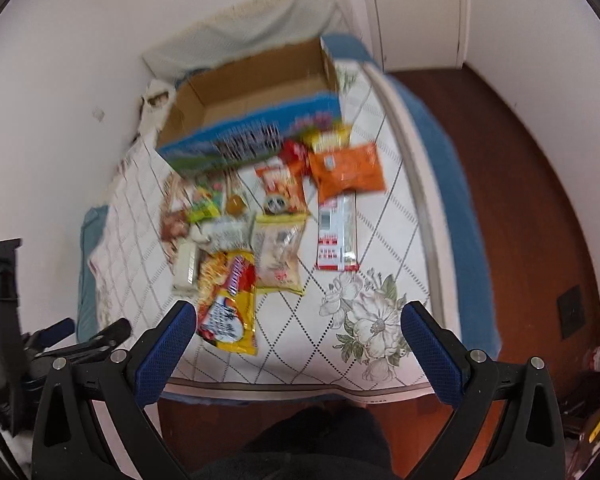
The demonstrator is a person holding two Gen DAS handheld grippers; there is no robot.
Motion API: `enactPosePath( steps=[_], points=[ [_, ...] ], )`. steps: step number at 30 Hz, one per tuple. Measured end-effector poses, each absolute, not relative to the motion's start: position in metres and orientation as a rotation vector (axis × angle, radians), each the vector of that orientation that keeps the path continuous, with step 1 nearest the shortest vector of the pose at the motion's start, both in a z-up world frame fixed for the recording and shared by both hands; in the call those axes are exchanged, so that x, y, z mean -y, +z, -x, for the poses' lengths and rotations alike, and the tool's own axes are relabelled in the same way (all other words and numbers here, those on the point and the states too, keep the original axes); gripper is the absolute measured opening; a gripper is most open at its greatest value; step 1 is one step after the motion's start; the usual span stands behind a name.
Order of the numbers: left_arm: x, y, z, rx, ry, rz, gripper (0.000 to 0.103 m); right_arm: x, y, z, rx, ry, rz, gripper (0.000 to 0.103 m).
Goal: Organize snacks
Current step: 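Grasp the Seoul noodle bag with left tool while right tool grasps the yellow bread bag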
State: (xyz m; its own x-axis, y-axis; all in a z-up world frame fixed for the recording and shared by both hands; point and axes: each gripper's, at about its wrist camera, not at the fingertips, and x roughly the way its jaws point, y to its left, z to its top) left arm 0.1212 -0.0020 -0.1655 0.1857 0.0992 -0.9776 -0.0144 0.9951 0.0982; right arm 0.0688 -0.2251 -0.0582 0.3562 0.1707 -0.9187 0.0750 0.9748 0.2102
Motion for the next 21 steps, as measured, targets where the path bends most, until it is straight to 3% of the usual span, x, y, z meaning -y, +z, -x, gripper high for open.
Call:
enactPosePath(
  steps=[3,10,11,12,13,21],
  points=[
    [0.006,-0.208,-0.143,-1.467,0.054,-0.069,0.103,0.226,-0.1,-0.09,-1.275,0.087,-0.239,0.102],
    [0.023,-0.286,-0.192,-1.574,-0.076,-0.1,0.102,0.214,-0.166,-0.131,-1.375,0.072,-0.264,0.084],
    [0.027,-0.294,-0.196,-1.586,-0.104,-0.111,0.1,0.211,-0.169,-0.135,-1.386,0.063,-0.262,0.084],
    [0.033,-0.303,-0.199,-1.6,-0.135,-0.134,0.084,0.205,-0.174,-0.14,-1.392,0.051,-0.257,0.084],
    [0.037,-0.31,-0.2,-1.613,-0.159,-0.148,0.08,0.2,-0.177,-0.144,-1.395,0.045,-0.255,0.084],
    [-0.007,-0.3,-0.193,-1.574,-0.127,-0.044,0.075,0.15,-0.213,-0.187,-1.438,-0.023,-0.205,0.084]
  ],
)
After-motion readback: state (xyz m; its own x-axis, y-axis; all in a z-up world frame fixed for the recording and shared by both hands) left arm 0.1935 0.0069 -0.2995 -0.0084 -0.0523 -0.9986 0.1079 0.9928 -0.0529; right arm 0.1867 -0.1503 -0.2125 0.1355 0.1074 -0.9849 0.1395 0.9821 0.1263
